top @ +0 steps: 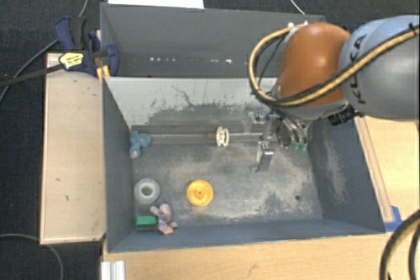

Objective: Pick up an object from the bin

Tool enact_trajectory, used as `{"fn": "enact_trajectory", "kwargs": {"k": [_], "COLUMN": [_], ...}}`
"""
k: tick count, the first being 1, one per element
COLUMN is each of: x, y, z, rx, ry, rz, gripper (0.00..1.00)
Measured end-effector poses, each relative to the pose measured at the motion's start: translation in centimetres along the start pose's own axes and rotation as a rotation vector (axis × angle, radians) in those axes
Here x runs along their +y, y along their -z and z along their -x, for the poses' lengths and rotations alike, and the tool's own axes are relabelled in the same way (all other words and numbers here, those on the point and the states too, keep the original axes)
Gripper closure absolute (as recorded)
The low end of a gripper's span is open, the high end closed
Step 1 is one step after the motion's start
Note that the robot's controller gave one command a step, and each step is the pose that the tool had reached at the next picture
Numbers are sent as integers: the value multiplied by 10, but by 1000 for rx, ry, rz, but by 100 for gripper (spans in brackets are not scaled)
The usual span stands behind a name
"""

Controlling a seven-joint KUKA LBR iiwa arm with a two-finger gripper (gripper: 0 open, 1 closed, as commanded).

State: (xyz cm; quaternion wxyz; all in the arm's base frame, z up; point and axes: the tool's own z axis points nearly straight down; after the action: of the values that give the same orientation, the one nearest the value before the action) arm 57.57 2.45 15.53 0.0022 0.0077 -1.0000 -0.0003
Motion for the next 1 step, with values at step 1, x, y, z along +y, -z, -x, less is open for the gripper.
{"fn": "enact_trajectory", "kwargs": {"k": [1], "x": [0], "y": [5], "z": [1], "rx": [-8], "ry": [-1], "rz": [0], "gripper": [0]}}
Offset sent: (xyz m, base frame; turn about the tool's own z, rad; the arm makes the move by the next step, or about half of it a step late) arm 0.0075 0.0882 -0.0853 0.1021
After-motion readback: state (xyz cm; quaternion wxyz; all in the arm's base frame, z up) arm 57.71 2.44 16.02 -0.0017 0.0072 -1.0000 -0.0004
